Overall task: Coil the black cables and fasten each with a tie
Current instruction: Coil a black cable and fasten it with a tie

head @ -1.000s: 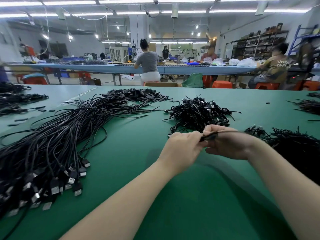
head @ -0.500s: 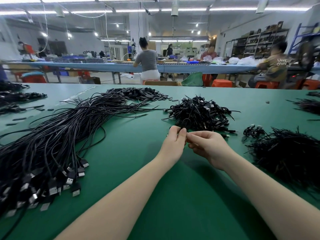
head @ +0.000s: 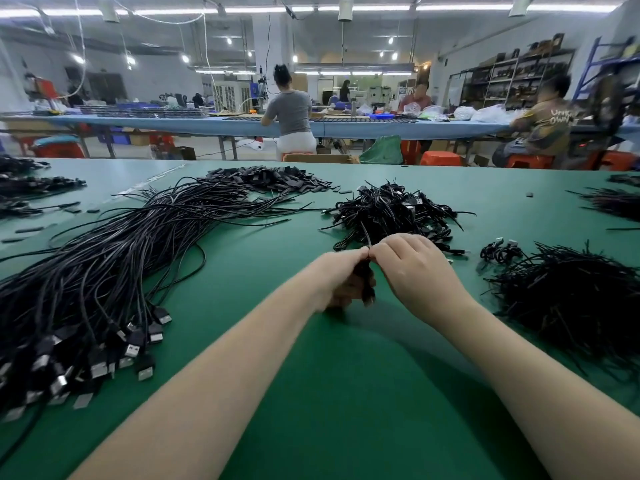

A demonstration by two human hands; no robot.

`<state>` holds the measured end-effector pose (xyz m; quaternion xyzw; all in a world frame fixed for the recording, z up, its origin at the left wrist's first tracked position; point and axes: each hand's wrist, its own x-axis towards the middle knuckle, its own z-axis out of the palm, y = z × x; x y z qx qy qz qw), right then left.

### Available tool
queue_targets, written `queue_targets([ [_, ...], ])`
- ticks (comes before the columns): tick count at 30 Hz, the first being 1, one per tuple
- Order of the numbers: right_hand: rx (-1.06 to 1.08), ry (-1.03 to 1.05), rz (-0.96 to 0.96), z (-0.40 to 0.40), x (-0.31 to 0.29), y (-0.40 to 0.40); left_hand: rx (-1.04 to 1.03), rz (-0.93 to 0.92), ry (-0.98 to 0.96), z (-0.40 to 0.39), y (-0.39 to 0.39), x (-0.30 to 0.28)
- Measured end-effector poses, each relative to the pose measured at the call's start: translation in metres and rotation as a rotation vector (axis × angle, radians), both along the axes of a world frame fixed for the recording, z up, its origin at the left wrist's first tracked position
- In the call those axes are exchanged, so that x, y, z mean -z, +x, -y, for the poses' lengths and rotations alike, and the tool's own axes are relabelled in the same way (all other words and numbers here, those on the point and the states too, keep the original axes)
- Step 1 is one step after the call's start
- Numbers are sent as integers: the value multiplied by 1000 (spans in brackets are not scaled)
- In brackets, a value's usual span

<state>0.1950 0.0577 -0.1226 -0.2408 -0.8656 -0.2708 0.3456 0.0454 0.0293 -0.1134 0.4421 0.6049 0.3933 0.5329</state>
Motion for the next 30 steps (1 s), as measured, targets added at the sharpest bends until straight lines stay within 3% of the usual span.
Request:
queue_targets([
  [2, -50, -61, -19, 2, 0, 0, 155, 144, -168, 3, -16, -10],
  [4, -92, -240, -89, 4, 0, -5, 205, 97, -135, 4, -26, -13],
  [6, -169, -436, -211, 4, 0, -8, 179, 80, -29, 5, -31, -12],
  [9, -197, -522, -379, 2, -3, -8, 160, 172, 62, 3, -35, -9],
  [13, -187, -715, -623, 2, -12, -12, 49, 9, 359, -2, -31, -6],
  [17, -178, -910, -659, 1, -14, -12, 40, 41, 564, -4, -30, -2],
  [22, -23, -722, -395, 2, -9, -12, 0, 21, 420, -2, -27, 3],
  [24, 32, -455, -281, 4, -6, -10, -4, 71, 266, 0, -24, -1],
  [27, -12, 4, -70, 4, -3, -4, 66, 286, -25, 3, -24, -11],
  [30, -95, -150, -111, 9, -3, -5, 58, 462, -66, 6, -26, -13],
])
